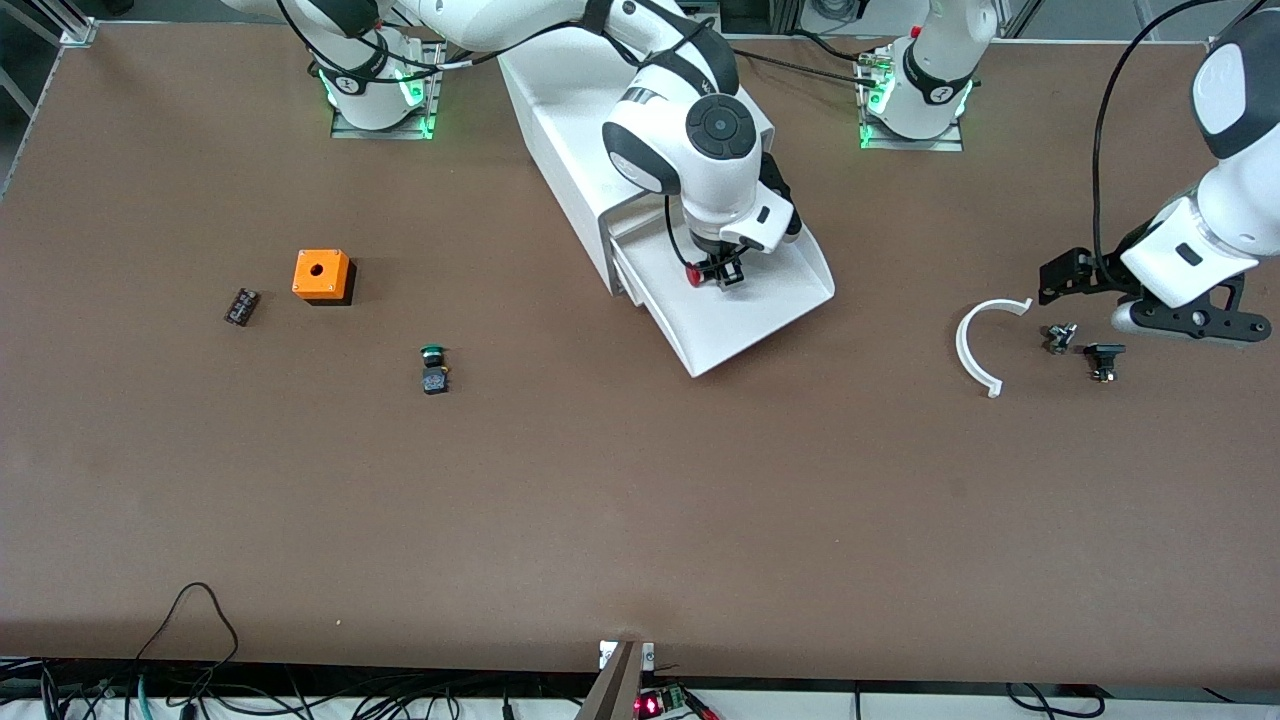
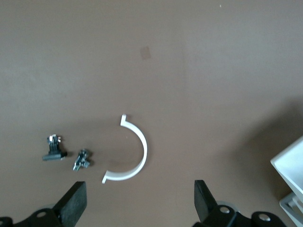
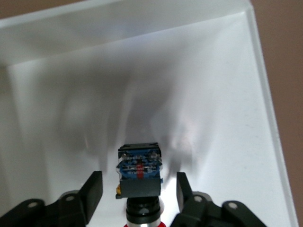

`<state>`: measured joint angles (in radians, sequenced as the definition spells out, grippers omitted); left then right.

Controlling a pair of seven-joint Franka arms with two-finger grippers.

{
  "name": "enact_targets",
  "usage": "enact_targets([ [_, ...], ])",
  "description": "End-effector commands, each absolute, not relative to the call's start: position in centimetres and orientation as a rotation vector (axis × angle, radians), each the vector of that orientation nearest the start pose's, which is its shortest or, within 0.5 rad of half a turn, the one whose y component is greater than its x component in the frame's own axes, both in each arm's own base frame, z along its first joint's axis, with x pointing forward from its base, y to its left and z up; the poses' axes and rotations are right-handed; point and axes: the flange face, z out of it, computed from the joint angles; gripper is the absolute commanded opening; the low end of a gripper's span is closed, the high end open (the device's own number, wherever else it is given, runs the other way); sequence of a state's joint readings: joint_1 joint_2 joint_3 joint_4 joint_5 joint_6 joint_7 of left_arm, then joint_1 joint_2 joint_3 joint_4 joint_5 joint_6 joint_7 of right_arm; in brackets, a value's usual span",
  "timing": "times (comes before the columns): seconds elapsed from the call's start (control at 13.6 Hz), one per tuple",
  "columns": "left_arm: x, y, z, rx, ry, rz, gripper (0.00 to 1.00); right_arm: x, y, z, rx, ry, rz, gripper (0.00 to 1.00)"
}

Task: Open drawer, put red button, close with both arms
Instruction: 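Lower the red button into the drawer and open the right gripper, then withdraw the right gripper while the left gripper reaches the drawer front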

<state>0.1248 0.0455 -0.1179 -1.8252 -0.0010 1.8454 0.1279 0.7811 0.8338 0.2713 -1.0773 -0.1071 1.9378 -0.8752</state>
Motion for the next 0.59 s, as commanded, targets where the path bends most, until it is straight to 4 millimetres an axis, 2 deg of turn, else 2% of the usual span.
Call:
enact_targets([
  [0.0, 58.3, -0.6, 47.5, -3.182, 0.179, -0.012, 1.0, 45.4, 62.5, 39.6, 2.014, 2.529, 0.184, 1.0],
  [0.07, 59.1, -1.1, 46.1, -3.196, 0.174, -0.008, 1.0, 45.6, 61.7, 43.4, 2.079, 2.458, 0.248, 1.0],
  [0.15, 59.9, -1.6, 44.5, -3.201, 0.147, -0.022, 1.0, 46.9, 60.2, 45.7, 2.181, 2.347, 0.283, 1.0],
  [0.29, 61.4, -3.9, 40.1, -3.249, 0.064, -0.041, 1.0, 49.3, 56.6, 50.1, 2.339, 2.144, 0.338, 1.0],
  [0.44, 62.2, -7.8, 35.5, -3.282, -0.03, -0.068, 1.0, 53.0, 50.9, 52.4, 2.48, 1.908, 0.334, 1.0],
  [0.52, 62.5, -10.0, 32.6, -3.292, -0.093, -0.058, 1.0, 54.4, 47.7, 52.8, 2.57, 1.775, 0.322, 1.0],
])
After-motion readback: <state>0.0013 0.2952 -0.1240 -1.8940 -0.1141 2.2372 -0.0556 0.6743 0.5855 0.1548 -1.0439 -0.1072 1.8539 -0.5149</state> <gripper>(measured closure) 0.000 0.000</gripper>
